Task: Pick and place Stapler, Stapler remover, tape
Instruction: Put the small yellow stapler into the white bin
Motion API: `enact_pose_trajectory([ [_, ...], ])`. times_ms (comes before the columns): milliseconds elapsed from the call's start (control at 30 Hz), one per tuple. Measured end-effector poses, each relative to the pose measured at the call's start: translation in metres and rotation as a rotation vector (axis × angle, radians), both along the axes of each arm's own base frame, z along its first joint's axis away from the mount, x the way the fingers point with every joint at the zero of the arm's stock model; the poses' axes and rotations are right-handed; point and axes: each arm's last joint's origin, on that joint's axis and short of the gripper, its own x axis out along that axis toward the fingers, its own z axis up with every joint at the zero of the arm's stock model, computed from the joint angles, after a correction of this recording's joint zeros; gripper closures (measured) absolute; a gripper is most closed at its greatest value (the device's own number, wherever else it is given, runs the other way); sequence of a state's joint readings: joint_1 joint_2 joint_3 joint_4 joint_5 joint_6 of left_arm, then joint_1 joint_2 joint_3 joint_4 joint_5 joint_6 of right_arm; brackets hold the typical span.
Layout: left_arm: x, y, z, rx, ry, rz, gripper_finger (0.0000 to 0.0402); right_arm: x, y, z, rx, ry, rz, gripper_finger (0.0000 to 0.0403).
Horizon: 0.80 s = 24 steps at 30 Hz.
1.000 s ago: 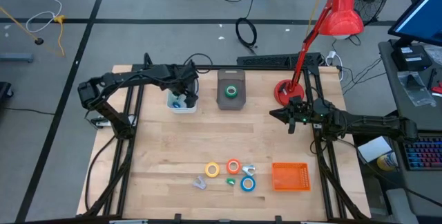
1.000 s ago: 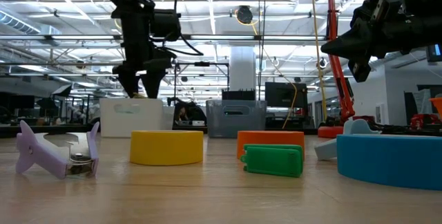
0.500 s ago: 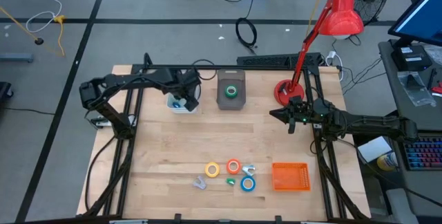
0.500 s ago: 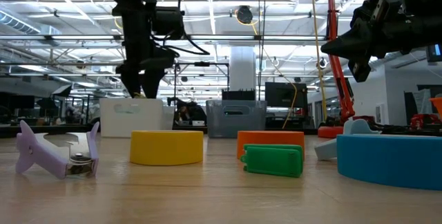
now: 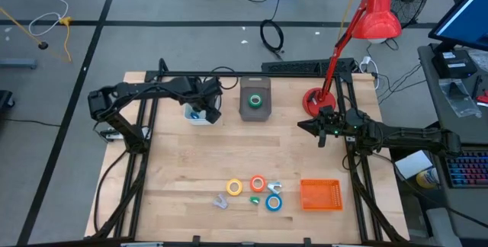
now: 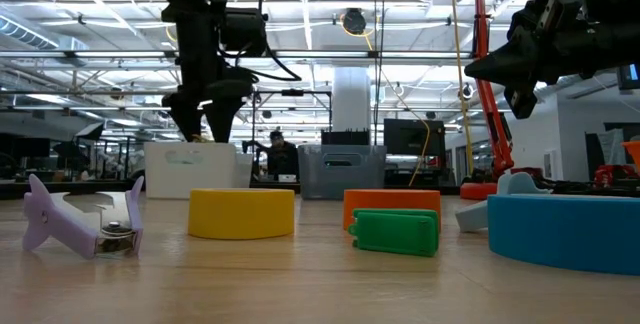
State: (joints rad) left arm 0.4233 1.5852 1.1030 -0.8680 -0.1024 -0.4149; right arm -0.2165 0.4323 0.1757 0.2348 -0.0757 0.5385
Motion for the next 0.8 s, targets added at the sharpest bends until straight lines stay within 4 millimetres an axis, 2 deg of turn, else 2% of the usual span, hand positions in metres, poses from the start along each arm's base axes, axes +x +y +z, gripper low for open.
enact_pose_trajectory([
  [300, 0.0, 0.0003, 0.0, -0.004, -0.007, 0.039, 0.0033, 0.0, 0.0, 0.0, 0.0, 0.0, 0.0, 0.0399],
  [400, -0.0001, 0.0005, 0.0, -0.006, -0.011, 0.061, 0.0058, 0.0, 0.0, 0.0, 0.0, 0.0, 0.0, 0.0399],
  [533, -0.0007, 0.0016, 0.0001, 0.009, -0.005, 0.073, 0.0137, 0.0, 0.0, 0.0, 0.0, 0.0, 0.0, 0.0399],
  [767, -0.0022, 0.0029, 0.0002, 0.059, 0.02, 0.114, 0.0333, 0.0, 0.0, 0.0, 0.019, -0.003, -0.002, 0.0399],
  [800, -0.0025, 0.0028, 0.0003, 0.061, 0.023, 0.115, 0.0351, 0.0, 0.0, 0.0, 0.025, -0.004, -0.002, 0.0399],
])
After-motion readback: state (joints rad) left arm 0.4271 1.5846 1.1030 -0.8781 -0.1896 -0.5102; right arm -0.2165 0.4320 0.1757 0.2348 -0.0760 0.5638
